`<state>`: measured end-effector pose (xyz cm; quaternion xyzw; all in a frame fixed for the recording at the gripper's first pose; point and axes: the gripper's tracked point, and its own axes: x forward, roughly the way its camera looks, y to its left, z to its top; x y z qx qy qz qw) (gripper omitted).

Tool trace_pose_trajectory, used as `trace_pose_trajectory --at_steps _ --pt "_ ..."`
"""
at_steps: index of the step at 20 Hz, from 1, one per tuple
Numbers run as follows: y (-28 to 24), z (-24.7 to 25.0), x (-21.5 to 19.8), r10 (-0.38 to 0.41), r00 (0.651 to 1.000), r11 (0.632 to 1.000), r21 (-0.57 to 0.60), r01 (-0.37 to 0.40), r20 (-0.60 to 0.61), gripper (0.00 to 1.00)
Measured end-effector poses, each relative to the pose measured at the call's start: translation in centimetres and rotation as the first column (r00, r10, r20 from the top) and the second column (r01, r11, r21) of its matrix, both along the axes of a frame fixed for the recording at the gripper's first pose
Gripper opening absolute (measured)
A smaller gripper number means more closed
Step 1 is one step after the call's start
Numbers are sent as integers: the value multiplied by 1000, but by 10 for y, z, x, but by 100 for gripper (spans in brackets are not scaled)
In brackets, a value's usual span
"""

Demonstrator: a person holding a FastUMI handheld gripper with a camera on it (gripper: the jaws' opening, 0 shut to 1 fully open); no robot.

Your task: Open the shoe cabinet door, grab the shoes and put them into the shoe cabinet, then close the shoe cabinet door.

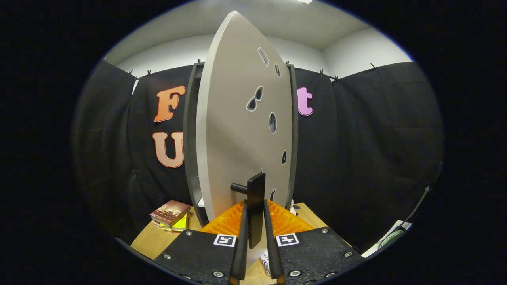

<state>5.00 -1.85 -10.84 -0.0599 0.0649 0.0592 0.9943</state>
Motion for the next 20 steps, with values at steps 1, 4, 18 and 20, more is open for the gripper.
trace_pose_trajectory --at_steps 1,4,18,20 --pt "-6 1 -4 1 1000 1000 17 -1 1 22" --pt "-29 1 -7 -32 999 999 16 32 8 22" --pt "-175 3 -27 -310 949 947 -67 313 60 25" --pt "-177 6 -46 -328 943 940 -76 332 58 30"
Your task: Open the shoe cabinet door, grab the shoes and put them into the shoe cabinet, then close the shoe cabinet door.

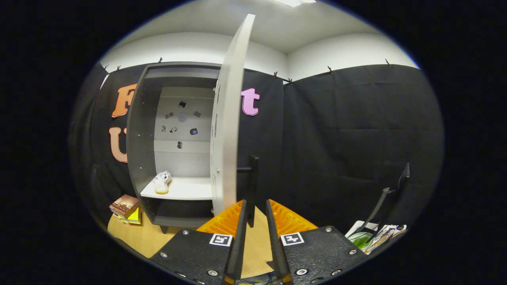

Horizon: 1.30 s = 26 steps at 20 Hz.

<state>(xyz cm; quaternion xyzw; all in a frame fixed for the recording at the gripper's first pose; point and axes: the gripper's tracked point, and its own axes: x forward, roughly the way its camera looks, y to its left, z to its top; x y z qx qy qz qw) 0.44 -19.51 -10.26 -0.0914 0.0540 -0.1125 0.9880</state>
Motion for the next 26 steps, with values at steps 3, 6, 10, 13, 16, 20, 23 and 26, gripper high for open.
trace_pose_trajectory --at_steps 3,6,10,13,16,20,23,26 --pt "11 9 -24 -14 999 1000 6 14 37 47" --pt "47 -6 -42 20 999 999 26 -20 28 65" --pt "108 -50 -45 121 993 990 79 -121 -3 84" --pt "152 -102 -33 247 969 962 124 -243 -25 93" --pt "149 -185 -12 240 957 967 131 -220 -164 94" --pt "136 -292 11 240 905 970 112 -214 -350 94" --pt "117 -365 36 208 849 978 98 -184 -485 95" --pt "109 -420 58 187 800 982 86 -168 -570 95"
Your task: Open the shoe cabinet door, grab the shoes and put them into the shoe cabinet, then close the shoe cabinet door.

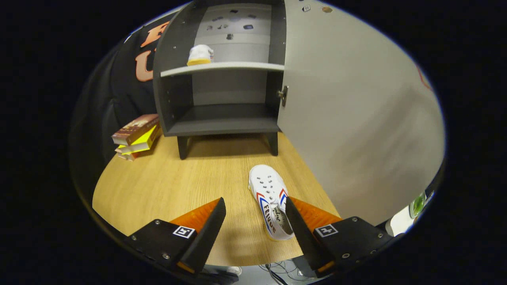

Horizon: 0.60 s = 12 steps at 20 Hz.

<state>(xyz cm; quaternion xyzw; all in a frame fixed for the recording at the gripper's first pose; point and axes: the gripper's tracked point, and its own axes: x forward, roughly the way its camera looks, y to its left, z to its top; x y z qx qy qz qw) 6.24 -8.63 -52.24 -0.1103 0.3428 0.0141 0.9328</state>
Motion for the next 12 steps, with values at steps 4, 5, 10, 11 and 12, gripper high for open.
trace_pose_trajectory --at_steps 4,5,10,11,12 --pt "-7 -43 17 -14 996 1000 -11 13 -83 87" --pt "-11 -49 21 -27 996 999 -19 26 -90 80" --pt "-19 -77 36 -46 988 999 -7 46 -151 48" --pt "-22 -81 37 -54 985 999 -12 52 -163 41" --pt "-22 -84 37 -52 983 999 4 54 -174 38"
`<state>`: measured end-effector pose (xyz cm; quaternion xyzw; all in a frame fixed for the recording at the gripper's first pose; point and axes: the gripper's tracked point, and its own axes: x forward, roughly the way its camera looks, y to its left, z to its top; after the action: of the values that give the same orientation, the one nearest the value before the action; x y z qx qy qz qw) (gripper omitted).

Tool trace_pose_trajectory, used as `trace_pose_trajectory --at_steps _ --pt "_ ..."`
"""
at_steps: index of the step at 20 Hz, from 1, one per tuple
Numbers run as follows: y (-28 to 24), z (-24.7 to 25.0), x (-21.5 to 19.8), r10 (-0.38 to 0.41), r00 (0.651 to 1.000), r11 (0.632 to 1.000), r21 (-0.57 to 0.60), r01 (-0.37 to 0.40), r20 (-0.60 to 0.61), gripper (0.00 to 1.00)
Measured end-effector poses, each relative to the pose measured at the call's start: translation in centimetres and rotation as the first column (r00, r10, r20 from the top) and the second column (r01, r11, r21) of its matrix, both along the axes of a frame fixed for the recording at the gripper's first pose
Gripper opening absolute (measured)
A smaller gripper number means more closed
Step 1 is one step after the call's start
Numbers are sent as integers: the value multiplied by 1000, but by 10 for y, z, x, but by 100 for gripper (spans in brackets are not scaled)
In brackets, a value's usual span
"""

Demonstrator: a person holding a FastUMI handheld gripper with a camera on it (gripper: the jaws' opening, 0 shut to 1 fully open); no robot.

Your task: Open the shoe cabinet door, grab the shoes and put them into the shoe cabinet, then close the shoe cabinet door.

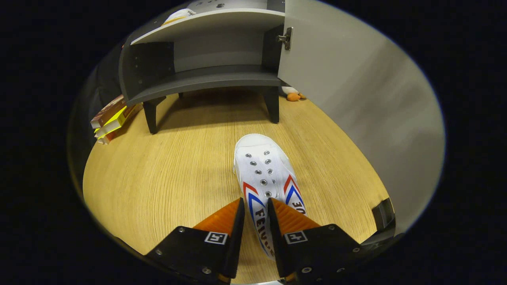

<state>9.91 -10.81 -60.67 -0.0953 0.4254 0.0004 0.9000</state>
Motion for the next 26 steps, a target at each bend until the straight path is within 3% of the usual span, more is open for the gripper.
trace_pose_trajectory --at_steps 2,5,12,21,26 --pt "2 0 1 14 1000 1000 25 -14 1 28" --pt "5 -2 0 18 1000 999 30 -18 -16 0" --pt "16 47 -7 28 999 1000 6 -28 47 0" --pt "53 200 -15 137 968 991 -28 -134 212 0" --pt "86 280 -10 125 956 991 21 -135 264 0"
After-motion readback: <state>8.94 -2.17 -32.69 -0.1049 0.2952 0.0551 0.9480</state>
